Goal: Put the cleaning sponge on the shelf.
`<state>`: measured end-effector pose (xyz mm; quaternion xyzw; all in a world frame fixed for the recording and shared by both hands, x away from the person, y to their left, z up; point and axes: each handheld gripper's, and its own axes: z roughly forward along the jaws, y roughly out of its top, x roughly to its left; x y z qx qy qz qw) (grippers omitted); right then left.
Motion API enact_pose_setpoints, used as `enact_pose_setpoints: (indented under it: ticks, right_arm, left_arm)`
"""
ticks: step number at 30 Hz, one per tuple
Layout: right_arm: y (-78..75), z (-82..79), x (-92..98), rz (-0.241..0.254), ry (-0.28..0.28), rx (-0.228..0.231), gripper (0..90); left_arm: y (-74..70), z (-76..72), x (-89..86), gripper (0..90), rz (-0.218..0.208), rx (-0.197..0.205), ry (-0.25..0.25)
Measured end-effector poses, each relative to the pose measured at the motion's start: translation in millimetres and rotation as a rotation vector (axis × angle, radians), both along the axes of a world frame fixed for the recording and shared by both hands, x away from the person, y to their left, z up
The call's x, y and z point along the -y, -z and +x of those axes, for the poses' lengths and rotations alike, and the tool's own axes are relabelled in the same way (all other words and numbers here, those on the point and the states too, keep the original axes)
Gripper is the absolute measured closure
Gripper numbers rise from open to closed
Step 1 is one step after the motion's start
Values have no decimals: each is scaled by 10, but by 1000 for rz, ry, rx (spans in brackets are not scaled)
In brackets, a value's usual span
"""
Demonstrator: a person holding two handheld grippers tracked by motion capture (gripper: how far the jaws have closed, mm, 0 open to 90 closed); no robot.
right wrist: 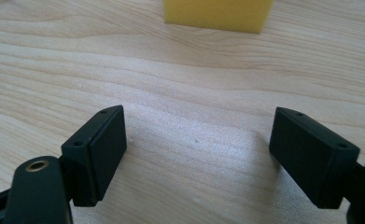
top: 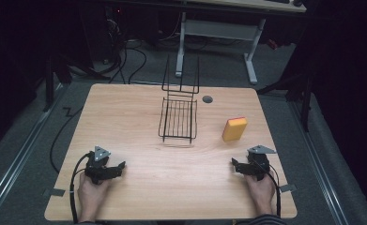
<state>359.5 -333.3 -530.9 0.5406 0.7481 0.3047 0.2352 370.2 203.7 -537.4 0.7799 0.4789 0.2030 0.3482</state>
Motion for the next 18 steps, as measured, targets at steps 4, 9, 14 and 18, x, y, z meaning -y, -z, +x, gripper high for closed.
enact_pose_setpoints:
  ticks: [4, 9, 14, 18]
  right_arm:
    - [0, 1, 1, 0, -1, 0, 192]
    - [0, 1, 1, 1, -1, -1, 192]
    - [-1, 2, -1, 2, -2, -2, 193]
    - [0, 4, 1, 1, -4, -1, 193]
  left_arm:
    - [0, 0, -1, 215, -1, 0, 0]
    - [0, 0, -1, 215, -1, 0, 0]
    - [0, 1, -1, 215, -1, 0, 0]
    - [0, 1, -1, 215, -1, 0, 0]
